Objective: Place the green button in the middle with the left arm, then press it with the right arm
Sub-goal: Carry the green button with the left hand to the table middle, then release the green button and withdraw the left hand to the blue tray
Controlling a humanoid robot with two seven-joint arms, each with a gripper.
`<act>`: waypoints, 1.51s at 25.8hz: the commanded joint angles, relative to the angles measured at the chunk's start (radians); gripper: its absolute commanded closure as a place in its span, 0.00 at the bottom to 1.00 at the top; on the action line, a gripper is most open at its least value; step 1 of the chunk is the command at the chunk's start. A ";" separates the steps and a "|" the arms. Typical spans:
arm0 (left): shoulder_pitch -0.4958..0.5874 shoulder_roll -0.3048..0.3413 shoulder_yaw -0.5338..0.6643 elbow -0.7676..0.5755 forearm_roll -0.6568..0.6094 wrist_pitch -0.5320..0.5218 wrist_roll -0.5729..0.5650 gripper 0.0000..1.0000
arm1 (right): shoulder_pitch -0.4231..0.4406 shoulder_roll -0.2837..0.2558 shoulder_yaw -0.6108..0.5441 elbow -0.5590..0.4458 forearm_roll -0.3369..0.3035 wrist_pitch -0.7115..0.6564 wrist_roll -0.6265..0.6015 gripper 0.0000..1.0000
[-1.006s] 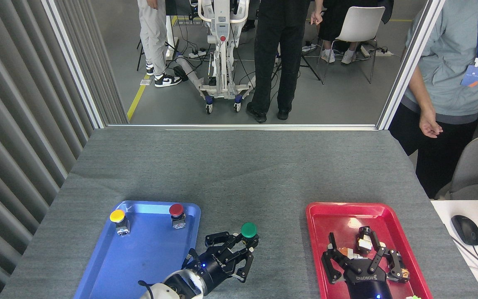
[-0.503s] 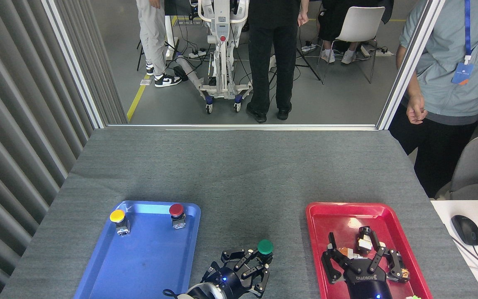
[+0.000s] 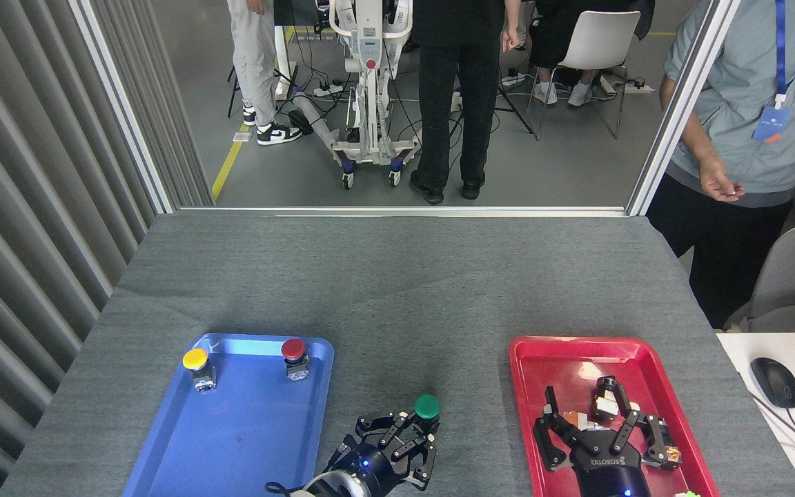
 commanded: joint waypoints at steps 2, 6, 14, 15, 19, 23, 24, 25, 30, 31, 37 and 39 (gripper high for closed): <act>0.004 0.001 0.001 -0.002 0.008 0.000 0.009 0.01 | 0.001 -0.003 0.000 0.001 0.000 0.000 0.001 0.00; 0.008 0.004 0.001 -0.019 0.008 -0.002 0.008 0.01 | 0.001 -0.001 0.000 0.000 0.000 0.000 0.001 0.00; 0.084 0.092 0.019 -0.275 0.011 0.035 0.006 0.01 | 0.001 -0.001 0.000 0.000 0.000 0.002 -0.001 0.00; 0.111 0.112 0.030 -0.335 0.011 0.074 0.006 0.01 | 0.001 -0.001 0.000 0.000 0.000 0.002 0.001 0.00; 0.238 0.201 0.107 -0.578 0.009 0.245 0.012 0.01 | 0.002 -0.003 0.000 -0.002 0.000 0.002 -0.001 0.00; 0.386 0.213 0.321 -0.706 0.009 0.270 0.012 0.01 | 0.004 -0.003 0.002 -0.002 0.000 0.002 -0.001 0.00; 0.415 0.213 0.378 -0.717 0.011 0.259 0.012 0.01 | 0.004 -0.003 0.002 -0.002 0.000 0.002 -0.001 0.00; 0.436 0.213 0.426 -0.718 0.011 0.238 0.012 0.01 | 0.005 -0.003 0.002 -0.002 0.000 0.002 0.001 0.00; 0.496 0.185 0.656 -0.695 0.009 0.094 0.012 0.01 | 0.010 -0.003 0.002 -0.002 0.000 0.002 0.001 0.00; 0.496 0.161 0.688 -0.681 0.008 0.057 0.012 0.01 | 0.010 -0.003 0.002 -0.002 0.000 0.002 0.001 0.00; 0.496 0.130 0.737 -0.667 0.006 0.029 0.012 0.01 | 0.017 0.002 0.002 0.000 -0.005 0.020 0.007 0.00; 0.499 0.130 0.745 -0.657 0.006 0.028 0.012 0.01 | 0.019 0.003 0.003 0.000 -0.006 0.020 0.007 0.00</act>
